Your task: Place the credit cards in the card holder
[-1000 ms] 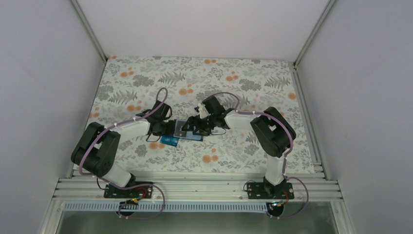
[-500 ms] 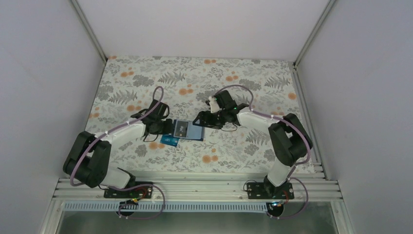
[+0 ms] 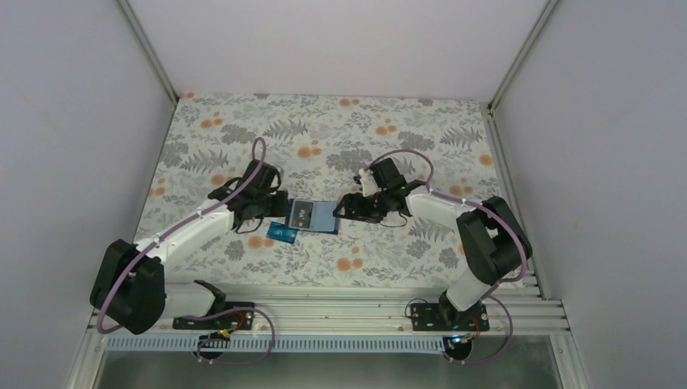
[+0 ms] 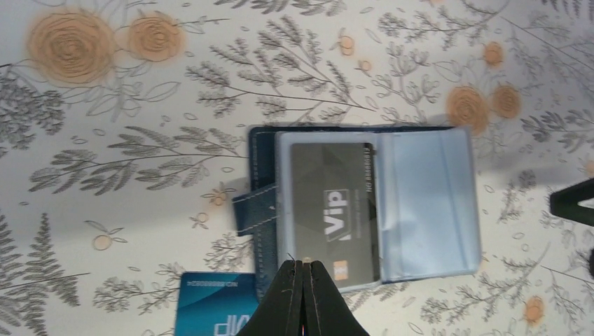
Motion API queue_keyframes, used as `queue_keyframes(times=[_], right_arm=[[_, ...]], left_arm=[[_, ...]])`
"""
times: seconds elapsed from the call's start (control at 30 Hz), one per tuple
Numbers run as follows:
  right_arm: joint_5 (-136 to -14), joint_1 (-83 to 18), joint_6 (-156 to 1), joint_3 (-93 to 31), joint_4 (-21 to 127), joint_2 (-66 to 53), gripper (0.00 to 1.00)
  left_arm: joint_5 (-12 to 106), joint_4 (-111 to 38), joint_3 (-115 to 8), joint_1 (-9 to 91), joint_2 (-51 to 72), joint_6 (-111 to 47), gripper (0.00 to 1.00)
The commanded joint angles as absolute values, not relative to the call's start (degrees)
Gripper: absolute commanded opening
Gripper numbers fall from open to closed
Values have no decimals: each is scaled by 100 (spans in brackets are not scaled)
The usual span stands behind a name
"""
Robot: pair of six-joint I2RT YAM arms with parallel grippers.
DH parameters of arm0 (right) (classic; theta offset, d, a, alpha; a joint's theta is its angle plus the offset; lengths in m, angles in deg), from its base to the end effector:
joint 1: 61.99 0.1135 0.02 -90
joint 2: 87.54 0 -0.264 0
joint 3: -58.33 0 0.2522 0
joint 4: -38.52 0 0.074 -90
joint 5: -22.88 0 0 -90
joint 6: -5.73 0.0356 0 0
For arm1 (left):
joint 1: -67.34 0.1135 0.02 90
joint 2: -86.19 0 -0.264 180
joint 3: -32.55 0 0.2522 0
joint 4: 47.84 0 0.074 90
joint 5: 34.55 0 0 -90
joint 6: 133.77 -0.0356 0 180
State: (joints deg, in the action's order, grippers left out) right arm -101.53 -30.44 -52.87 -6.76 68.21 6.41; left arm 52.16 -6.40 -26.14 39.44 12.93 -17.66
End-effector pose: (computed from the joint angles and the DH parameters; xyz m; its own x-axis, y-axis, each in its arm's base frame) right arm 0.2562 0.1809 0.1670 -0.9763 -0.0951 -0.1942 -0.2042 0.7010 0.6833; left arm 0.2194 -0.1185 0.2120 -0.8761 -0.0333 -0.4811 0.1225 0.9495 -0.2888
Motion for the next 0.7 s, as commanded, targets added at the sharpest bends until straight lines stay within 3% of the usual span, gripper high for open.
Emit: queue_keyframes(times=[0.0,0.3,0.67], right_arm=[[-10337,-3088,-5383,-576,6606,487,80],[-10584,-3093,-5303,-570,6382,674,77],[-10783,-3094,-5204,-698,6080,1280,70]], left_arm=[[5081,-621,-2858,3683,1329,-1803,3],[5022,-873,-3206,3043,656,-1750,3],[4671,-1398,-3086,2977,-5,-1599,2]])
